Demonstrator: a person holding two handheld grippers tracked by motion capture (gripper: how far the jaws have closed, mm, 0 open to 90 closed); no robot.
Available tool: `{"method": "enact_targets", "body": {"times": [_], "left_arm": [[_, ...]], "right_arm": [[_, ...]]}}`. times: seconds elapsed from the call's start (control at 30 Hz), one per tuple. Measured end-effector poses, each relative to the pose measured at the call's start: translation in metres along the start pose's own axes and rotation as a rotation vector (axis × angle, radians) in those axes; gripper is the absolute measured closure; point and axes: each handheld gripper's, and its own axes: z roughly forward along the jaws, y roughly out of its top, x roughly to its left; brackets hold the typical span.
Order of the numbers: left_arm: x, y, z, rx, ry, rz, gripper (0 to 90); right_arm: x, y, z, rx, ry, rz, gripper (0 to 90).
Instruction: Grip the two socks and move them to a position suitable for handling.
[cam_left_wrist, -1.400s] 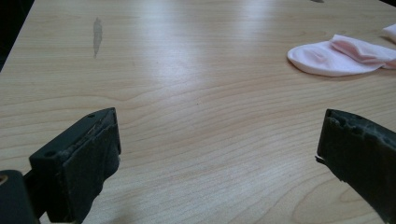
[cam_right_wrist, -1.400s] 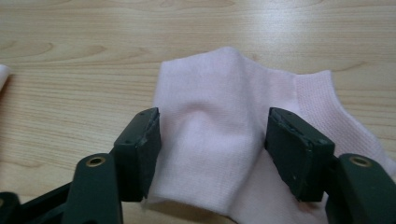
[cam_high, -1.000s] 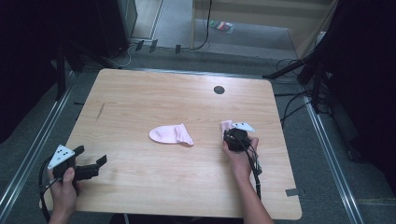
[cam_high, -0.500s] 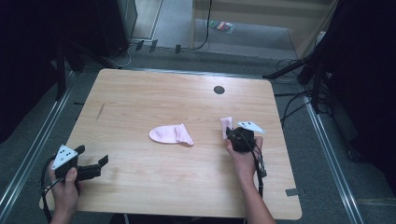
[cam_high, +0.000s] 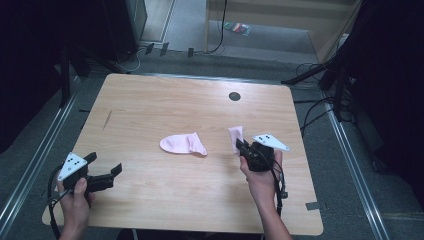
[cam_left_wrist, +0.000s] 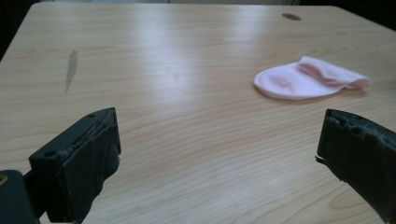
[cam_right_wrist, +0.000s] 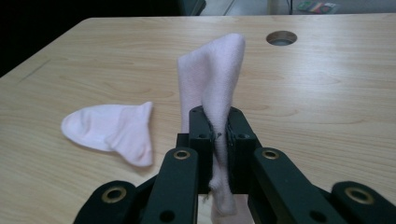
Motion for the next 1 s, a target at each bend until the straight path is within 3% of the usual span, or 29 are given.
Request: {"method": "enact_targets", "body": {"times": [0.37,0.43,0.5,0.53,0.6,0.83,1.0], "left_arm": [[-0.044,0.021,0.009,-0.014,-0.081,0.032,0.0],[-0.057,0.024,0.014,-0.018,-0.113,0.042,0.0],[-0.061,0.025,0.016,-0.014,-0.125,0.041,0.0],[-0.067,0.027,0.019,-0.011,-0.163,0.031,0.0],[-0.075,0.029,0.022,-0.012,-0.175,0.037,0.0],[-0.096,0.032,0.035,-0.026,-0.216,0.025,0.0],[-0.101,0.026,0.038,-0.017,-0.234,0.037,0.0]], "right_arm": [[0.034,-0.009,-0.021,-0.002,0.072,-0.026,84.7],[0.042,-0.013,-0.024,0.007,0.099,-0.025,84.7],[0.043,-0.014,-0.025,0.006,0.11,-0.021,84.7],[0.049,-0.017,-0.027,0.008,0.129,-0.014,84.7],[0.054,-0.02,-0.029,0.009,0.136,-0.02,84.7],[0.066,-0.036,-0.025,0.05,0.155,-0.039,84.6],[0.078,-0.051,-0.014,0.09,0.165,-0.059,84.6]]}}
